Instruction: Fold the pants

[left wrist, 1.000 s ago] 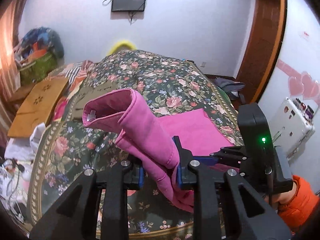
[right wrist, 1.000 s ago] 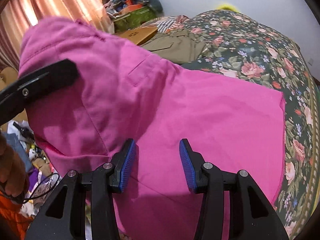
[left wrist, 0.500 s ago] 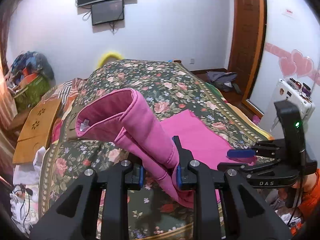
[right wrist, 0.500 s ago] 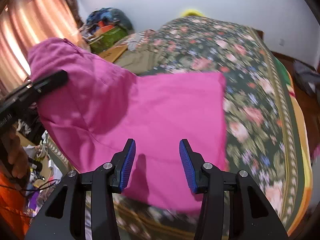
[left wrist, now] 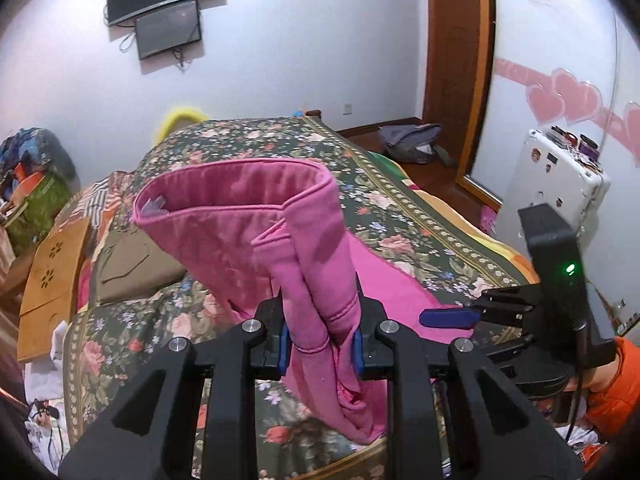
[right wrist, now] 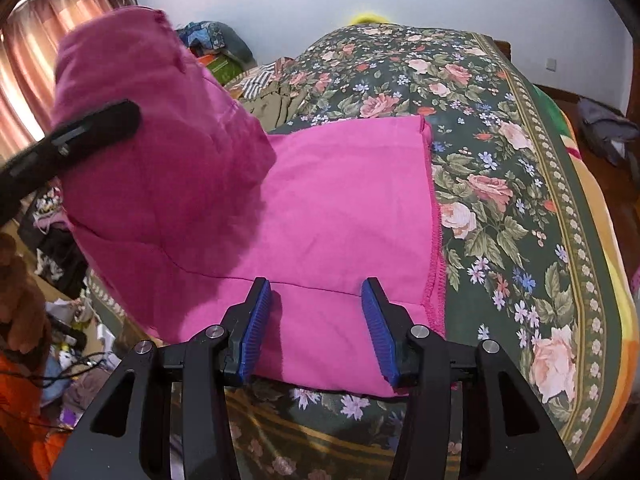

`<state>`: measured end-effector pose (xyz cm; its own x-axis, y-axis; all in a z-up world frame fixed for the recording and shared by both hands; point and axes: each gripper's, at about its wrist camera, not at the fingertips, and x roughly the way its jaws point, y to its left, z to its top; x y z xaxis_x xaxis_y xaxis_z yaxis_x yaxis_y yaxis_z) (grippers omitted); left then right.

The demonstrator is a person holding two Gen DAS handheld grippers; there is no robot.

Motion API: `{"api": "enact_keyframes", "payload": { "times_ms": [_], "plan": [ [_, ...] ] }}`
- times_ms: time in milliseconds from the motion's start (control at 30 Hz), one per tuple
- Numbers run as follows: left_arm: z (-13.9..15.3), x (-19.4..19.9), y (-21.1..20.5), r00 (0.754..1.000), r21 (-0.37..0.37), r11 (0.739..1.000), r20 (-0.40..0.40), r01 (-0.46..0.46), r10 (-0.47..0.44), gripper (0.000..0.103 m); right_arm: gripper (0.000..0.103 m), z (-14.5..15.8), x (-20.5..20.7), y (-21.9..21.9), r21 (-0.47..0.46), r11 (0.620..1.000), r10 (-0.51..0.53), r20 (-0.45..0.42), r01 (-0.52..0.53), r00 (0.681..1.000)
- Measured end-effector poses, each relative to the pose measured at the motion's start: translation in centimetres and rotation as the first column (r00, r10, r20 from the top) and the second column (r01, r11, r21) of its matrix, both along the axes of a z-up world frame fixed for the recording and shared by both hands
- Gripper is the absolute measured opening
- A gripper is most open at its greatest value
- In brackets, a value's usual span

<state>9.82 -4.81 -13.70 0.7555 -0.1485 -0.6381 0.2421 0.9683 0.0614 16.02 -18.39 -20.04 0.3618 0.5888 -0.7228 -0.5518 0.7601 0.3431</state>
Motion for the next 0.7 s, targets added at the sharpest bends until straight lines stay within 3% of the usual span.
{"api": "enact_keyframes", "payload": {
  "times_ms": [200, 333, 500, 700],
  "plan": [
    [-0.5, 0.8, -1.3, 0.998, -0.009, 0.999, -0.026, 0.051, -0.051, 0.023, 0.045, 1.1, -0.6, -2.4, -0.013, 0.998, -0.057, 0.045, 0.057, 0.997],
    [-1.0, 1.6, -2.3, 0.995, -0.023, 0.996, -0.053, 0.082, -0.083, 0.023, 0.045, -0.9, -0.4, -3.0, -0.028, 0.997, -0.070, -0.016, 0.070, 0.997],
    [-2.8, 3.0, -3.8, 0.981, -0.057, 0.990, -0.142, 0.125, -0.132, 0.023, 0.045, -1.2, -0.1, -3.4, 0.020, 0.997, -0.079, -0.036, 0.080, 0.996],
    [-5.1, 4.2, -4.9, 0.954, -0.102, 0.984, -0.252, 0.143, -0.165, 0.023, 0.045, -0.9, -0.5, -3.5, 0.012, 0.996, -0.088, -0.026, 0.088, 0.996]
  ]
}}
